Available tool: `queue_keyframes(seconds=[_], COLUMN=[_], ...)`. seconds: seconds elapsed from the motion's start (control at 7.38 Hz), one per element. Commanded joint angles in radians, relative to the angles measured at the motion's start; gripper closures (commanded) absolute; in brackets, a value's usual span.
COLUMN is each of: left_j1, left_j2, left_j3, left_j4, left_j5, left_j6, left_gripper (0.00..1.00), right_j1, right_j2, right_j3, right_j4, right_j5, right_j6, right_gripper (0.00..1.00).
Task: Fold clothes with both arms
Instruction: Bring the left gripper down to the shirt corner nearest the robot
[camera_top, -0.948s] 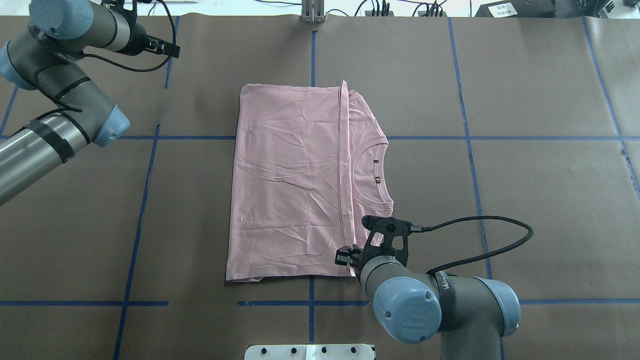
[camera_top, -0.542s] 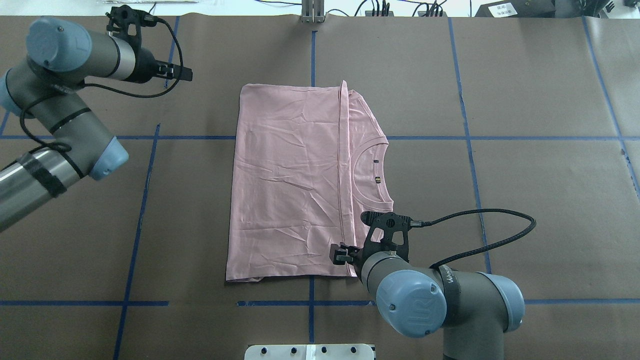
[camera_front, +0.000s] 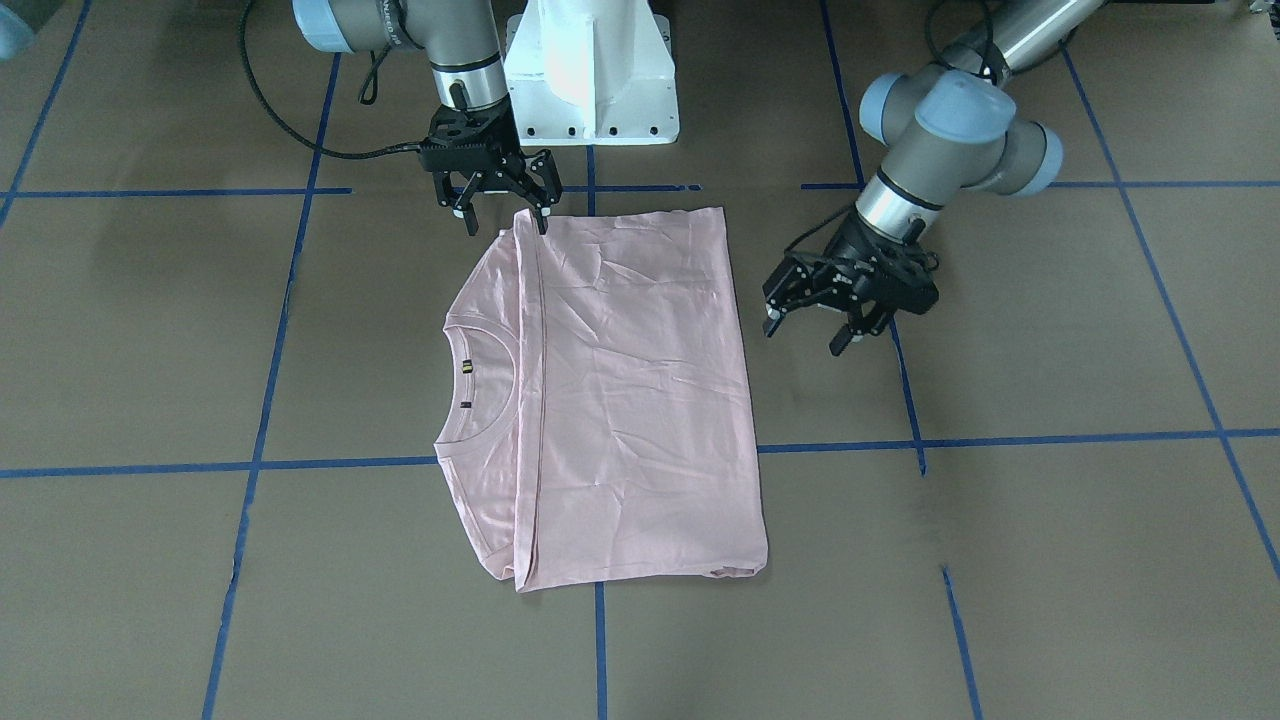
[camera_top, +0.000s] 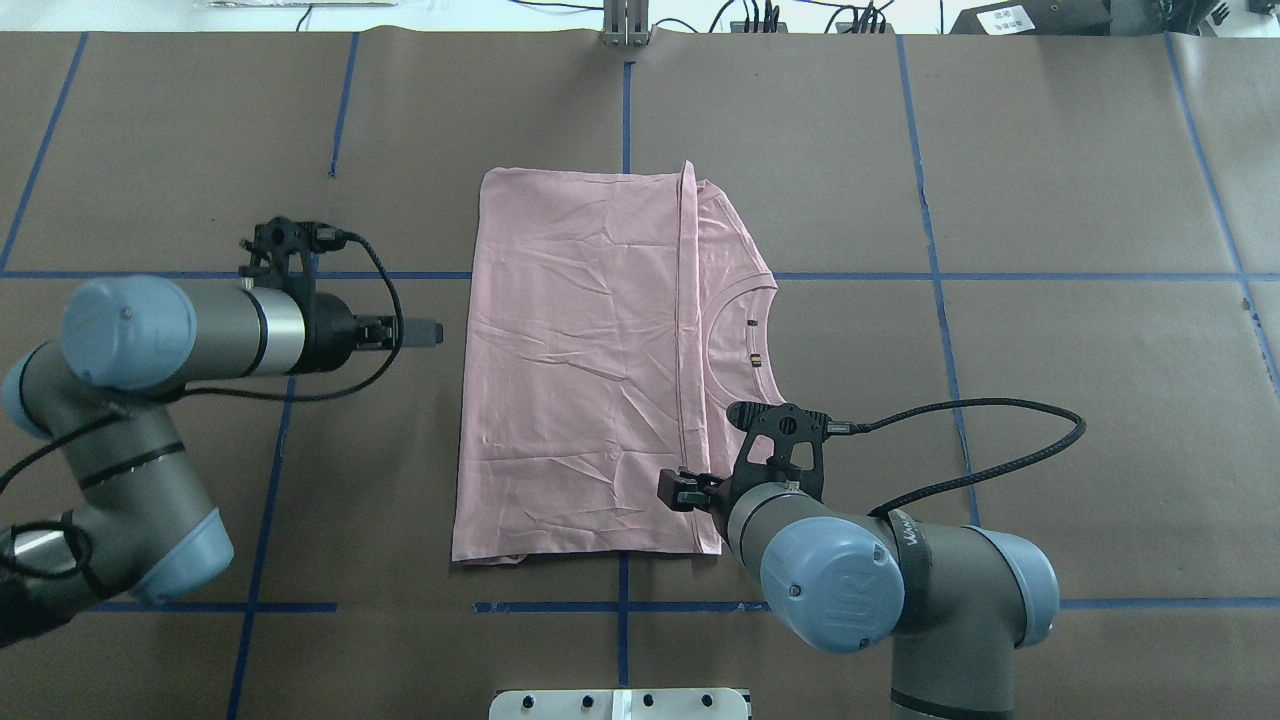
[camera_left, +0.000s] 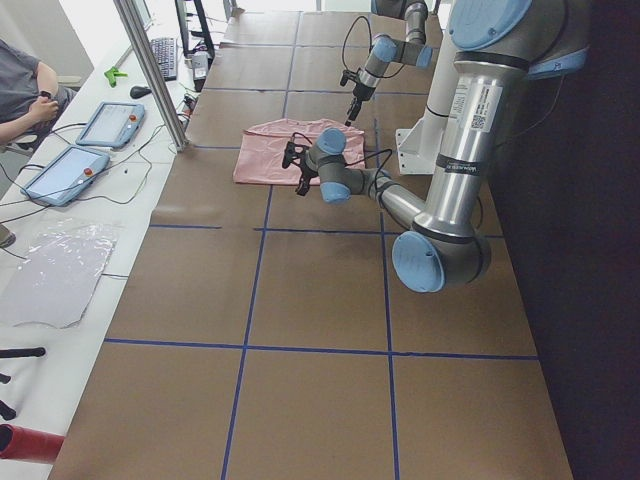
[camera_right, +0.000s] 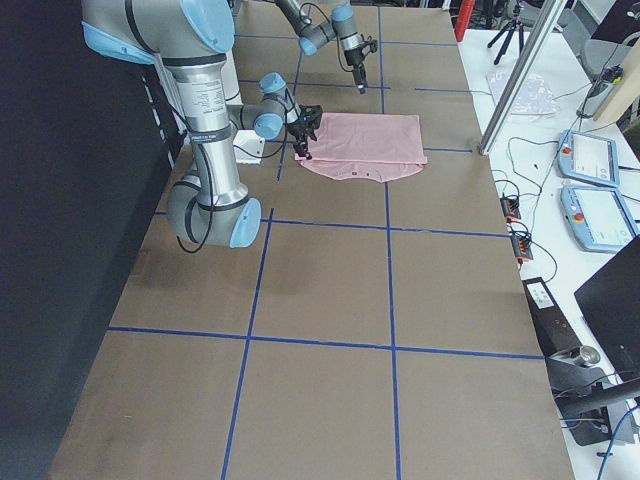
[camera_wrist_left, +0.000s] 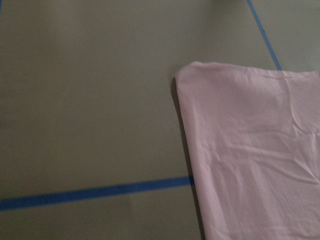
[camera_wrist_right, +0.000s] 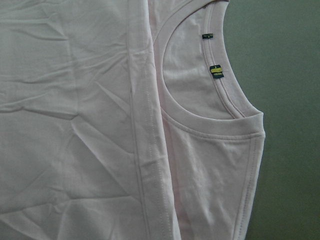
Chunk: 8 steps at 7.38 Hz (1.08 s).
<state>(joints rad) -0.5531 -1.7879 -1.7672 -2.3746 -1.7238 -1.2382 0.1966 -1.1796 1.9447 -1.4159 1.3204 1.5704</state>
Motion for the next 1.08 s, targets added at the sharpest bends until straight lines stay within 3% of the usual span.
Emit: queue_keyframes(seconds=[0.0,0.14,0.41,0.95], left_j1=[0.196,0.266,0.332,0.335], left_j2=[0.062,0.058,0.042,-0.007], left_j3=[-0.179,-0.210,-0.189,-0.161], left_j4=[0.177,0.239,0.282,0.368], left_j5=[0.117,0.165,0.185,0.182], left_j6=[-0.175,-0.238,-0.291,-0.291], left_gripper=[0.00,0.08,0.57,0.57], right_j1=[0.006,0.006,0.006,0.004], right_j2=[0.002,0.002,0.003,0.003], right_j3=[0.000,0.000,0.000,0.000], right_j4=[0.000,0.000,0.000,0.000], right_j5=[0.002,0.000,-0.001,-0.001], right_j6=[-0.001,0.000,0.000,0.000], right_gripper=[0.00,0.00,0.00,0.00])
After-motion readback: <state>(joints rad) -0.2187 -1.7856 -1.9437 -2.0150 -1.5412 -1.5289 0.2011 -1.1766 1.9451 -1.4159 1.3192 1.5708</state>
